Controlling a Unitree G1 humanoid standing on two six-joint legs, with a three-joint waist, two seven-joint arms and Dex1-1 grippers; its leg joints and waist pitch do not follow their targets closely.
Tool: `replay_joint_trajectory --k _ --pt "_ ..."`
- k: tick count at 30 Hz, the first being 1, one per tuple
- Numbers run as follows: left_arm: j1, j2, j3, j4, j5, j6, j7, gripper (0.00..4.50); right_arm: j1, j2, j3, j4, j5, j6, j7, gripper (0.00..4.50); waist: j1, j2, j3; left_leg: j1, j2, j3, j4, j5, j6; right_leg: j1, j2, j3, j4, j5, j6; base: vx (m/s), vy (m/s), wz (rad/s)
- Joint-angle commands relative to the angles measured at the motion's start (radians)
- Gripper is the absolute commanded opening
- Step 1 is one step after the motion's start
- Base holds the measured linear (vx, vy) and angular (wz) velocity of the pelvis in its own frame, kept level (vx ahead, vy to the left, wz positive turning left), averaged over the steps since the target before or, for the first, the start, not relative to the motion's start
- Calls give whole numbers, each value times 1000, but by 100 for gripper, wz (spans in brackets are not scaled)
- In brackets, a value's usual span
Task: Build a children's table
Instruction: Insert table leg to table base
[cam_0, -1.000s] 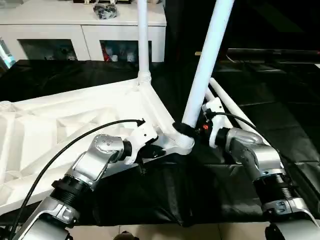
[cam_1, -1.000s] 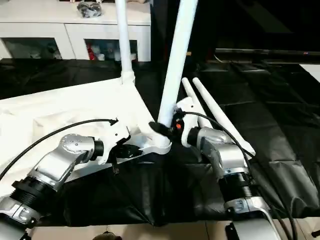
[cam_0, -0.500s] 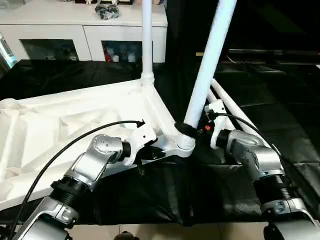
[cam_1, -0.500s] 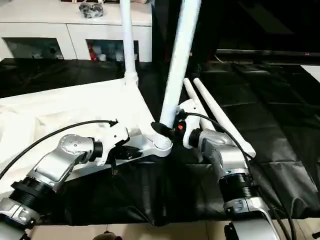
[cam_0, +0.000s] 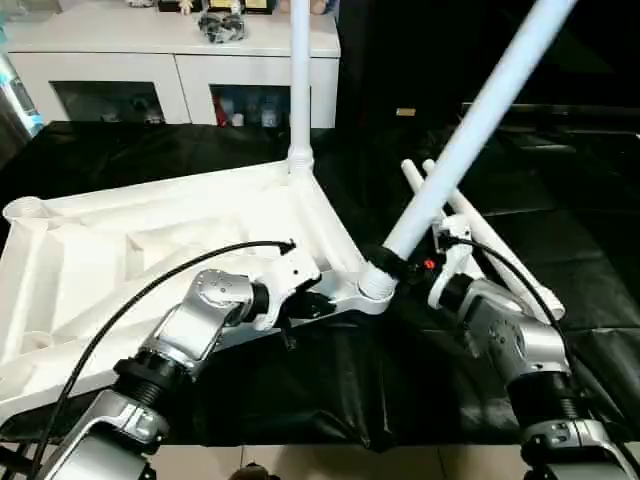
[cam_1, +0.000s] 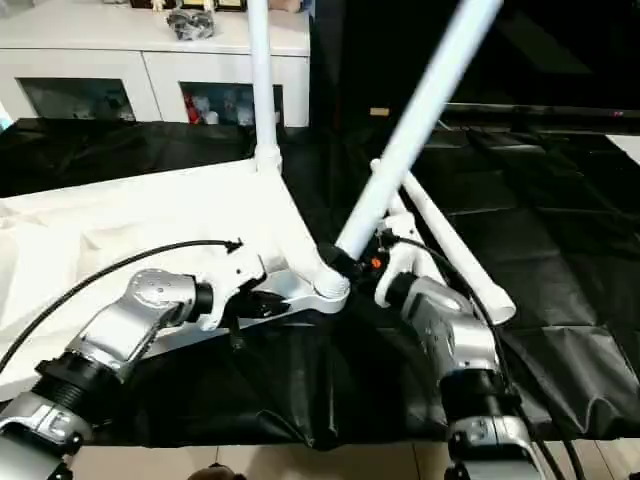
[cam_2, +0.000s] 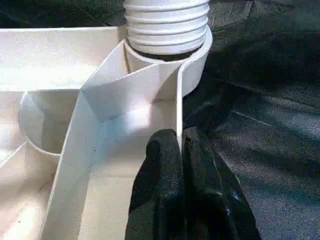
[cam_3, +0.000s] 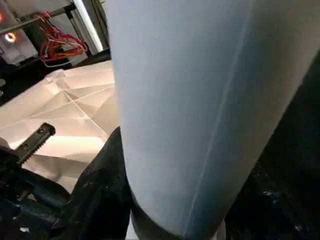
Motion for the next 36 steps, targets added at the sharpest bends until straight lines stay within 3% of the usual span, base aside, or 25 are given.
replay_joint_trajectory --k 1,8,15,22,30,31,36 --pt "-18 -4 21 15 11 -10 44 0 38 -7 21 3 -45 7 -17 191 -11 3 -62 38 54 -32 -86 -437 -43 18 -93 54 -113 -531 -105 0 0 0" --pt "-16 -7 16 17 19 -18 31 0 45 -16 141 -27 -143 -35 -1 191 -15 0 -58 38 54 -36 -88 -461 -43 15 -94 52 -118 -582 -86 0 0 0" --pt "-6 -5 10 3 21 -19 22 0 23 -33 186 4 -173 -30 40 191 -21 -5 -55 42 54 -39 -96 -480 -40 21 -95 46 -128 -607 -70 0 0 0" --pt "6 10 -7 -18 22 -50 -21 0 11 -62 212 65 -200 -51 106 191 -24 -7 -54 50 53 -39 -96 -508 -41 17 -97 48 -134 -613 -75 0 0 0" --pt "-5 37 -44 -49 19 -107 -125 0 -24 -93 214 115 -188 -88 215 191 -13 -13 -66 37 61 -29 -103 -382 -16 32 -93 59 -108 -417 -138 0 0 0" --pt "-17 48 -53 -47 25 -116 -149 0 -25 -104 222 117 -190 -100 245 191 -12 -20 -67 36 61 -28 -103 -371 -14 34 -93 59 -107 -401 -142 0 0 0" --pt "-38 73 -50 -56 25 -116 -189 0 -16 -122 244 97 -178 -112 323 191 -2 -24 -69 34 63 -24 -102 -319 -3 38 -92 60 -92 -322 -175 0 0 0"
